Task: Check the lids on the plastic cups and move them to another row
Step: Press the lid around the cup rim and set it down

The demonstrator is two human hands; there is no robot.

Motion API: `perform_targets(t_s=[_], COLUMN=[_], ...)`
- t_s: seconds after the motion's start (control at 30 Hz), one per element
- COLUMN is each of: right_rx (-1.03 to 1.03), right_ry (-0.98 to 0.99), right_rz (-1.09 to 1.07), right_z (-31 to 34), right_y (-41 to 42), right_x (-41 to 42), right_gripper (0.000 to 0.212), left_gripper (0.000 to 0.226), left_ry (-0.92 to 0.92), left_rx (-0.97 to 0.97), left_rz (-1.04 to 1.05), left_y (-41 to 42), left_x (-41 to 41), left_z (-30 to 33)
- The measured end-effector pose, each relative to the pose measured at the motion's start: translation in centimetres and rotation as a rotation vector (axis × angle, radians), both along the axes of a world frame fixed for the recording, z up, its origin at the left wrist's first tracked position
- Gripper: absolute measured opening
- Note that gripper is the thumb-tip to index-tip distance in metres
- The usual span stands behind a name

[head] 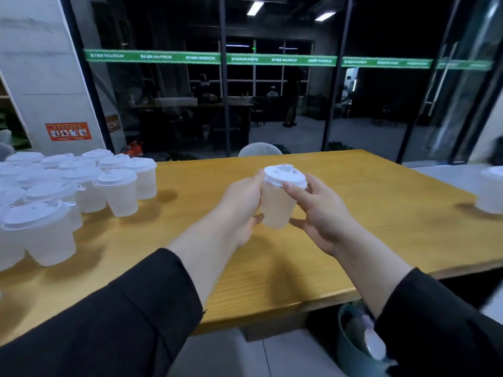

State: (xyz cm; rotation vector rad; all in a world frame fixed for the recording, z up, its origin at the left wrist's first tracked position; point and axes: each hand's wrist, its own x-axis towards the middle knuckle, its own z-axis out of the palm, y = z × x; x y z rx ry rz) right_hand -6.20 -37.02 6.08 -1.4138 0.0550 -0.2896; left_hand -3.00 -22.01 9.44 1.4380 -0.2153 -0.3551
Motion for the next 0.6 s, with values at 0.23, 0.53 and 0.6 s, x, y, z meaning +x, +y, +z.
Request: perform_targets(t_s=[0.23, 0.53, 0.6], right_rx=[-0.031, -0.013, 0.016], right_ry=[0.01, 0.009, -0.005], right_rz=[-0.231, -0.499, -0.545], right_z=[-0.6, -2.5, -2.8], right_y=[-9.4, -22.1, -24.5], right_x=[-3.6, -7.9, -8.6], right_gripper=[0.02, 0.058, 0.071], left_gripper=[0.019, 0.023, 0.023], left_ry=[0.019, 0.042, 0.039], left_rx=[-0.006, -0.066, -0.079], left_rz=[-0.098, -0.34, -0.385], left_y=[-11.4, -25.3, -27.9], left_x=[0.1, -2.3, -2.6], left_z=[-2.5, -4.3, -4.7])
